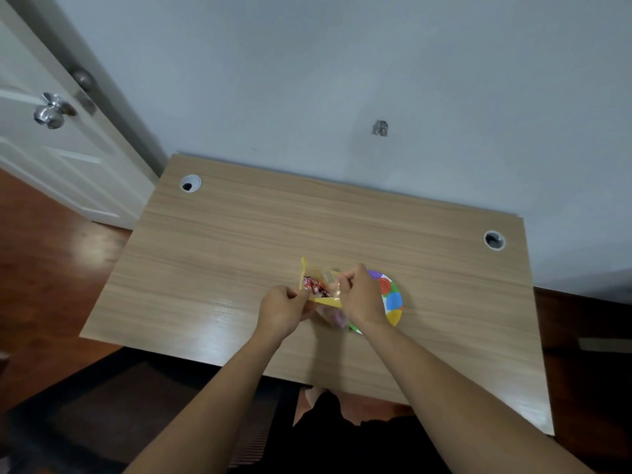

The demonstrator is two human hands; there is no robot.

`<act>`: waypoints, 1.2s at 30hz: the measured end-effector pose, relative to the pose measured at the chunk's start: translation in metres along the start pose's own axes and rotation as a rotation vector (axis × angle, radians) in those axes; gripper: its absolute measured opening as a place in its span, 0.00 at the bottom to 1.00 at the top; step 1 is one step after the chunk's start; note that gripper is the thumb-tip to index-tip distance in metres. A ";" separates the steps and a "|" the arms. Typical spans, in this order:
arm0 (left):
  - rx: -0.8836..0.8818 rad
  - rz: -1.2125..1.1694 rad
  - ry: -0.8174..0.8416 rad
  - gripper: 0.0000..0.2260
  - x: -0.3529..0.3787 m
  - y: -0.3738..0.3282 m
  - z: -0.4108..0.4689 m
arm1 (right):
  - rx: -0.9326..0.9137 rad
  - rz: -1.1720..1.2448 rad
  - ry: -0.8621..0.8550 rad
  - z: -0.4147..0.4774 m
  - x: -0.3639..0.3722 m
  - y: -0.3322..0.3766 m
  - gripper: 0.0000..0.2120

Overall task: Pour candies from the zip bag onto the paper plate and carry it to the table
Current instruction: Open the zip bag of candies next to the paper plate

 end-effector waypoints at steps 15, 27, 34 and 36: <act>0.011 0.740 0.224 0.16 -0.066 -0.011 -0.001 | -0.352 -0.280 0.117 0.003 -0.038 0.028 0.07; 0.483 0.777 0.274 0.48 -0.057 -0.002 0.007 | -0.483 -0.083 0.240 -0.020 -0.076 0.060 0.06; 0.794 0.501 0.379 0.17 -0.001 -0.042 -0.027 | -0.274 0.276 0.336 -0.013 -0.114 0.070 0.13; 0.845 0.523 0.339 0.10 0.008 -0.043 -0.032 | -0.172 0.396 0.337 -0.005 -0.120 0.058 0.23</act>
Point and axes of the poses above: each hand's wrist, its own z-axis towards the middle knuckle, its own x-axis out of the palm, y = z × x, the point moved 3 cm from there along z, towards the middle knuckle, and after that the axes turned 3 degrees about -x, right-handed, at the moved point
